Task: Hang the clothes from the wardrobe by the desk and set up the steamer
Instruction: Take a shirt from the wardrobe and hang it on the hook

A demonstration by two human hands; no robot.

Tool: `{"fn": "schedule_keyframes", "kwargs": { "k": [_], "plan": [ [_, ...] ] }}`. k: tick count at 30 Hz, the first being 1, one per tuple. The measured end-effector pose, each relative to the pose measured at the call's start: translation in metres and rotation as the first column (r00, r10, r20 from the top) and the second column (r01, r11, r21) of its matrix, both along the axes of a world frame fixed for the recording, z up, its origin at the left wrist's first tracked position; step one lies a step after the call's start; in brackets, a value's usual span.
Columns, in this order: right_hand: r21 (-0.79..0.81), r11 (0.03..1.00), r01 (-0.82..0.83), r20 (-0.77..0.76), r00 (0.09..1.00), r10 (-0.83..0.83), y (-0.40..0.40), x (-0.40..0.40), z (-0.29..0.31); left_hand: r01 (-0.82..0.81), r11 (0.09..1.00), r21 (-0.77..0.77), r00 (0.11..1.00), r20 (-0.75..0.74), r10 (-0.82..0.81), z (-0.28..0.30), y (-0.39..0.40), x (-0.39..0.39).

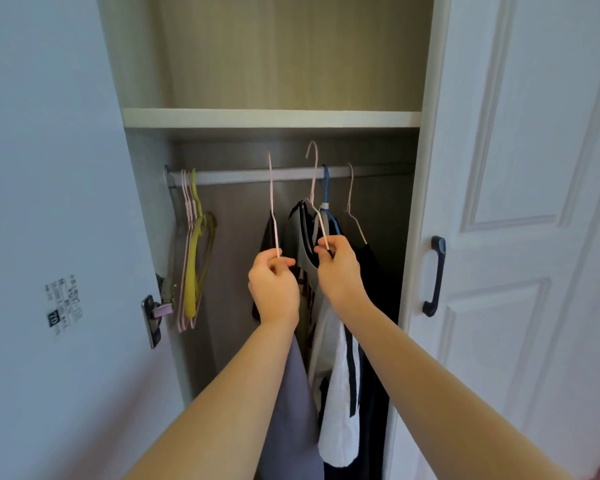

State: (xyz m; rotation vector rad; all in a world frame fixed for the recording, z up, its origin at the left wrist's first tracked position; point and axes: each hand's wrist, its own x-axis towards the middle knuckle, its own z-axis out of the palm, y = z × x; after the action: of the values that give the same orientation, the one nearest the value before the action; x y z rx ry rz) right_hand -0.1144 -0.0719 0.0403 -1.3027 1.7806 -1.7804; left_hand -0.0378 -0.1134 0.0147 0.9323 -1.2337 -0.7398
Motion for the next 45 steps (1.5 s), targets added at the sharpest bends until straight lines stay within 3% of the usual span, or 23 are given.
{"fn": "schedule_keyframes", "kwargs": {
  "k": [6, 13, 24, 27, 33, 45],
  "plan": [
    [-0.011, 1.0, 0.028, -0.028, 0.999, -0.028, 0.052, 0.013, -0.019, 0.111, 0.98, 0.165, 0.969, -0.237, -0.07, -0.008, 0.064, 0.018],
    [0.059, 0.997, -0.057, -0.034, 0.998, 0.059, 0.138, 0.034, -0.043, 0.28, 0.92, 0.273, 0.957, -0.162, -0.242, -0.028, 0.134, 0.056],
    [0.218, 0.976, -0.012, 0.016, 1.0, 0.009, 0.25, 0.07, -0.079, 0.622, 0.683, 0.383, 0.782, -0.35, -0.515, -0.064, 0.23, 0.101],
    [0.239, 0.971, -0.003, 0.009, 1.0, 0.001, 0.278, 0.08, -0.084, 0.658, 0.648, 0.383, 0.752, -0.288, -0.593, -0.069, 0.253, 0.114],
    [0.268, 0.962, -0.051, 0.03, 0.999, 0.045, 0.337, 0.101, -0.091, 0.532, 0.758, 0.376, 0.823, -0.02, -0.568, -0.088, 0.296, 0.137],
    [0.309, 0.944, -0.119, 0.067, 0.992, 0.103, 0.43, 0.14, -0.107, 0.527, 0.78, 0.338, 0.799, 0.115, -0.59, -0.101, 0.385, 0.179]
  ]
}}
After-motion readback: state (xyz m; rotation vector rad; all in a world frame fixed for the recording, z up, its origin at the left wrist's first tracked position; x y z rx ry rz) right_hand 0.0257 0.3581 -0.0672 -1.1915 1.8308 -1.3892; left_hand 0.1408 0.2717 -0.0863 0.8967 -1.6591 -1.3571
